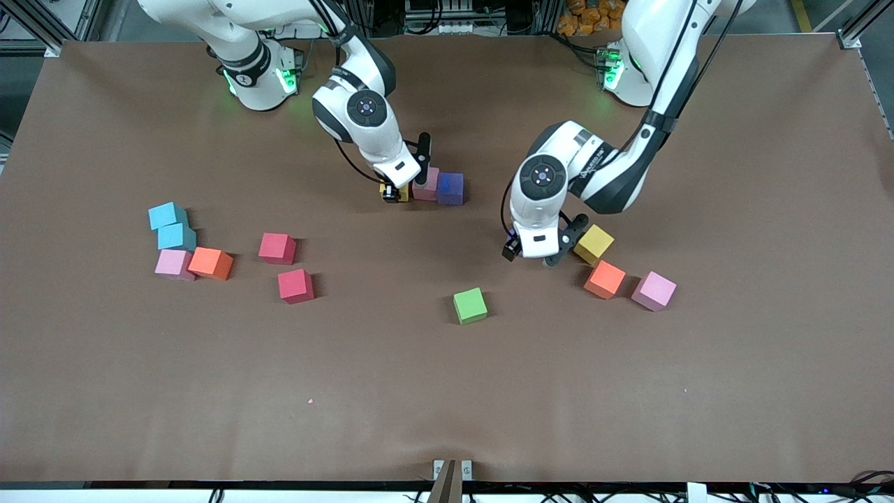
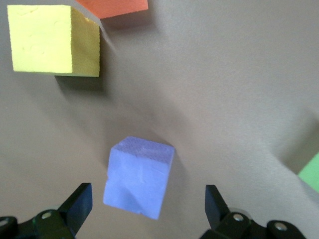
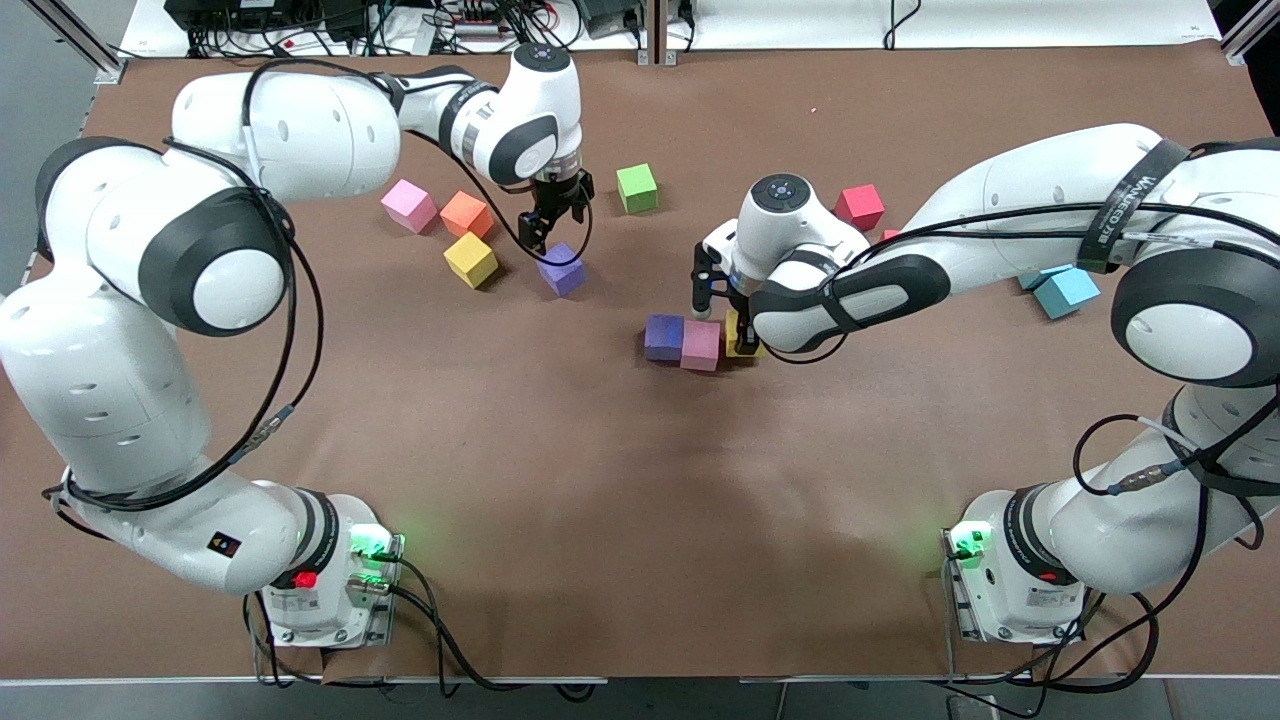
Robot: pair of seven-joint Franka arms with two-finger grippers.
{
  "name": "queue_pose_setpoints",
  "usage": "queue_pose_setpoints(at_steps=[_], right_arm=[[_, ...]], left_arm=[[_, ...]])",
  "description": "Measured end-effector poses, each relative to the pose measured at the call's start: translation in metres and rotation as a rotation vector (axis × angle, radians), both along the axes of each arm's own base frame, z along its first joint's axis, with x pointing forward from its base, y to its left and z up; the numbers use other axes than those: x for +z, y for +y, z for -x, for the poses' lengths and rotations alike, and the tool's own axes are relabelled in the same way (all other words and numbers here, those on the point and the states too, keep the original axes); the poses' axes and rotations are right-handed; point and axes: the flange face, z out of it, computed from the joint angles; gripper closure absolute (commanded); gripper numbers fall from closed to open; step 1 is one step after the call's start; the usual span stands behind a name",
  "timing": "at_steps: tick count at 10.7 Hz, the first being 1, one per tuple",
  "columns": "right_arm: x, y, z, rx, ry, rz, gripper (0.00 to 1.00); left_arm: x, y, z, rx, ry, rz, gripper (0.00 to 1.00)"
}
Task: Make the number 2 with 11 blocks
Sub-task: 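Place the yellow cube beside the pink cube while the left gripper reaches purple, then grasp the second purple cube with the left gripper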
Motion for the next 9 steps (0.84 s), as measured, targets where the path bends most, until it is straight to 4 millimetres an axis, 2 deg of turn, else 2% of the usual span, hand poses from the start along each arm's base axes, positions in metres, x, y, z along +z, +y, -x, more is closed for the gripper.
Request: queue_pose_setpoints(at_steps=[4,9], right_arm=[[-0.012,0.001,0.005,-0.02,0.014,0.002,0.66],[-0.016,0.006,0.012,-0.017,0.017,0.002,0.66]], left_arm=[[-0.033,0.002,0.022,-0.024,-0.003,0.022,0.0],[-0.056,0.004,0.028,-0.034,0.005,0.029,0.0]])
